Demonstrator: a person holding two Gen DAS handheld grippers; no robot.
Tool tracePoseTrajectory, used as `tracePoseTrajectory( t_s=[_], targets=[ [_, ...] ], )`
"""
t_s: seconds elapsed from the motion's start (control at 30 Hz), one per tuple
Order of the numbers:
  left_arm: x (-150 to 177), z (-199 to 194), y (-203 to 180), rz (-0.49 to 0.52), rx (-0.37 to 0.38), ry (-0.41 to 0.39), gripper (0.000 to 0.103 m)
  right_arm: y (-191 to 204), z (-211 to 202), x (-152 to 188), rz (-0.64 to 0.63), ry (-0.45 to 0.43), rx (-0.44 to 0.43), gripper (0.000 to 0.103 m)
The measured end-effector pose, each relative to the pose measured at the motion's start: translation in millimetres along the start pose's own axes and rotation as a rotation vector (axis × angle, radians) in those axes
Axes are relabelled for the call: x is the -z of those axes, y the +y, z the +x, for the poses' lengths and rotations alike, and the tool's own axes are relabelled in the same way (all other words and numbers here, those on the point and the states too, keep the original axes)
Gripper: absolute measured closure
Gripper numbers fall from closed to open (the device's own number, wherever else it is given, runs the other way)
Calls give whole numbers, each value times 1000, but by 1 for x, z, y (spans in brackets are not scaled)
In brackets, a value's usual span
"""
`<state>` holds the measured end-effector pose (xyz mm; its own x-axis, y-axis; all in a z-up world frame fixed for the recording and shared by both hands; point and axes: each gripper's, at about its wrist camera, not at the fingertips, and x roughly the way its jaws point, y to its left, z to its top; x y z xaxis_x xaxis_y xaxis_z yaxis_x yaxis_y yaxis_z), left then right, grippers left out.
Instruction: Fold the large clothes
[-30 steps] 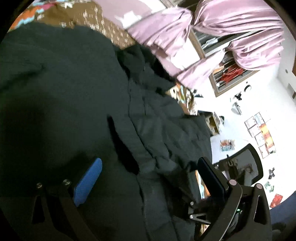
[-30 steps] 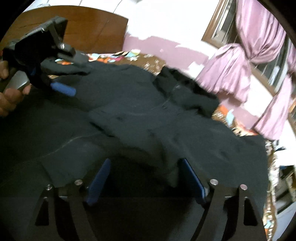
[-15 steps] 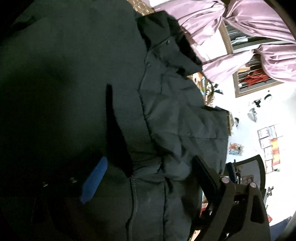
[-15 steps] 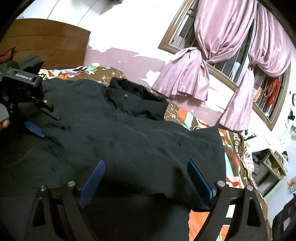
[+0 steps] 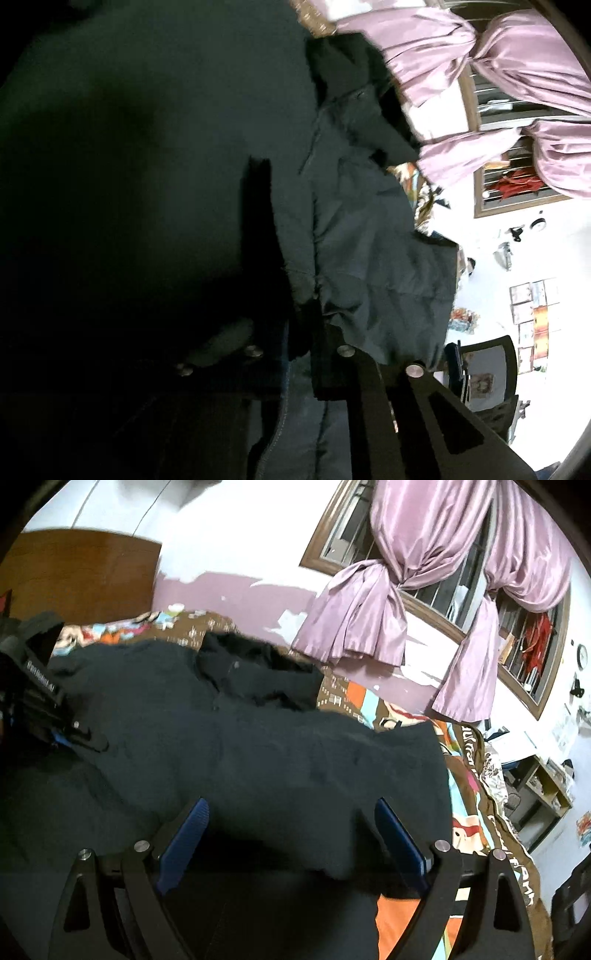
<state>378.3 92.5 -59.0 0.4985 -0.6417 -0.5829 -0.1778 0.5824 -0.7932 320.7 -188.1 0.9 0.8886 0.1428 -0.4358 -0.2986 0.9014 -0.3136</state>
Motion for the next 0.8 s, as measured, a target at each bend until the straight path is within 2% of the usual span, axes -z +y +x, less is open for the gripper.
tracePoseTrajectory(
  t_s=[0.17,0.3,0.4,0.5,0.6,0.63,0.73,0.8],
  targets=[
    [-3,-45,-37,220,-56,-170,98,-1,-4,-26,61,-50,-7,8],
    [-4,-91,-50,363,-111,-314,98,4,11,-42,103,-14,-65,8],
    [-4,-107,-44,394,-150,-350,98,15,34,-50,129,65,-131,8],
    [-4,-106,-32,400,-224,-350,98,31,63,-50,113,156,-217,8],
    [-1,-90,-12,396,-305,-302,98,46,94,-41,99,266,-270,8],
    [2,-84,-3,387,-320,-282,98,49,105,-35,107,307,-282,9],
    [-2,-69,27,306,-354,-226,98,50,120,-23,129,355,-280,8],
    [-7,-66,39,254,-337,-216,98,52,123,-19,130,364,-277,6]
  ],
)
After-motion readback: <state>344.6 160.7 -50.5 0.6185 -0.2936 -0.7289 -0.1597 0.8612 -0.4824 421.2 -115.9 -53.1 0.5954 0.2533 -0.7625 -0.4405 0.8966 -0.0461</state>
